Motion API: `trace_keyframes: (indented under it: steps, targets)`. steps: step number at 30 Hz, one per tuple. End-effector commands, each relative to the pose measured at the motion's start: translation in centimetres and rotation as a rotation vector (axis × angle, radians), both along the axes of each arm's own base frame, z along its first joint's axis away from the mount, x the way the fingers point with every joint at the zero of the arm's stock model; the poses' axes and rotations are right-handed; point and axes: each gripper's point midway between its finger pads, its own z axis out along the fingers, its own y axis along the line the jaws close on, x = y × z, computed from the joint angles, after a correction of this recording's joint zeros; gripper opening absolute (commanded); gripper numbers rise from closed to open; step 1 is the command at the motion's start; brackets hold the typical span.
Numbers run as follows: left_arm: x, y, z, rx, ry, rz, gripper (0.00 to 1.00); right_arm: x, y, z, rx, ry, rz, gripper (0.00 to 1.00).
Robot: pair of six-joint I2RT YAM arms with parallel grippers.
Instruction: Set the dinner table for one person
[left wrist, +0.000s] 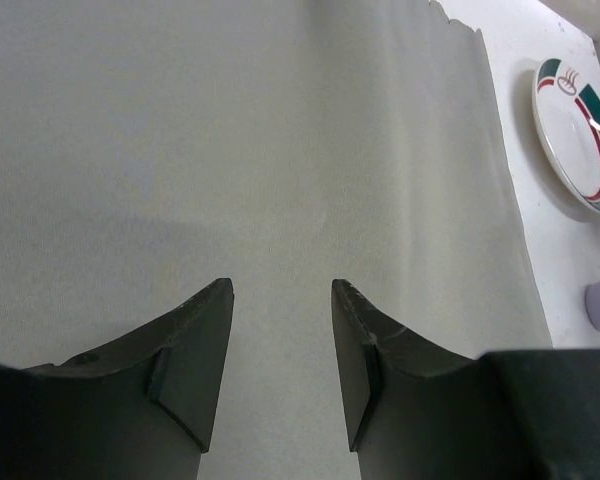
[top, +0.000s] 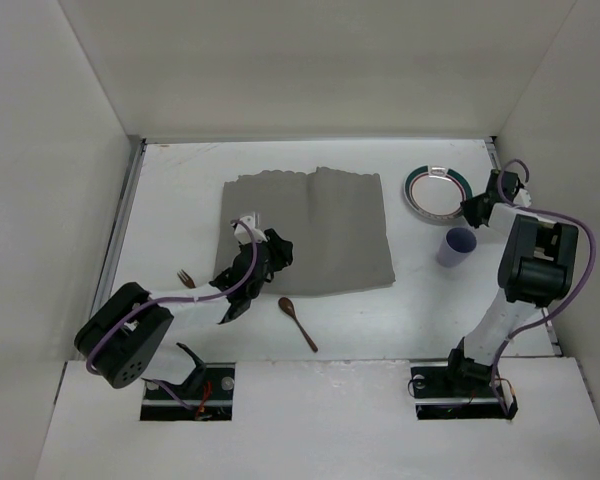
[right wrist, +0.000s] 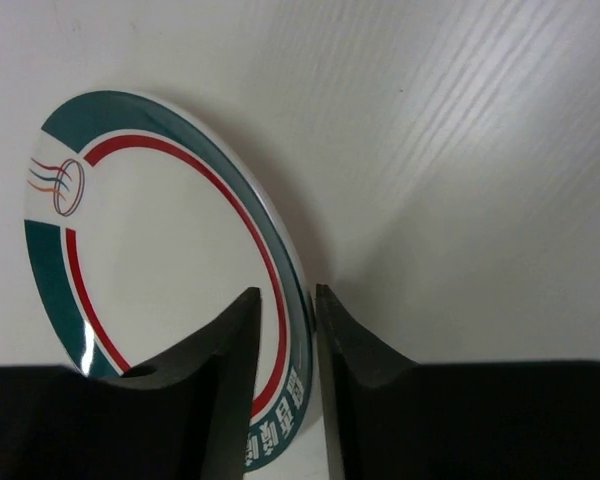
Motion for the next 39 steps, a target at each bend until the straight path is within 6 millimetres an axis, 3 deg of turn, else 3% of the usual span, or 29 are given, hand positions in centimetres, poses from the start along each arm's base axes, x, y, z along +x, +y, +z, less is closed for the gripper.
trace_keyframes:
  steps: [1,4,8,12,19,23,25,27,35,39]
  targets:
    - [0.4,-0.2,1.9,-0.061,-0.052,0.005,0.42,2.4,1.0,1.4,0.033,-0.075,0.014,0.31]
    - [0.5,0.1,1.8,-0.058,-0.052,0.015,0.42,2.5,0.9,1.6,0.042,-0.085,-0.002,0.14]
    - [0.6,0.2,1.7,-0.062,-0.047,0.018,0.42,2.8,1.1,3.9,0.039,-0.179,-0.005,0.07]
    - [0.6,0.2,1.4,-0.058,-0.04,0.021,0.42,3.8,1.1,7.9,0.1,-0.362,0.006,0.05]
    - [1.1,1.1,1.4,-0.063,-0.04,0.046,0.42,4.4,3.3,16.4,0.122,-0.558,0.124,0.04]
    - [1.0,0.9,1.5,-0.074,-0.037,0.04,0.42,3.8,6.6,19.5,0.113,-0.614,0.22,0.04]
    - [1.2,1.3,1.5,-0.074,-0.038,0.054,0.42,3.5,9.2,20.1,0.126,-0.623,0.272,0.04]
    - [1.1,1.7,1.3,-0.094,-0.026,0.068,0.42,3.0,12.9,20.1,0.145,-0.623,0.358,0.04]
    - [1.4,4.9,1.5,-0.167,-0.021,0.175,0.41,-1.2,31.0,16.0,0.234,-0.543,0.701,0.04]
    - [1.7,7.3,1.6,-0.174,-0.036,0.249,0.41,-3.2,37.3,14.7,0.245,-0.51,0.806,0.05]
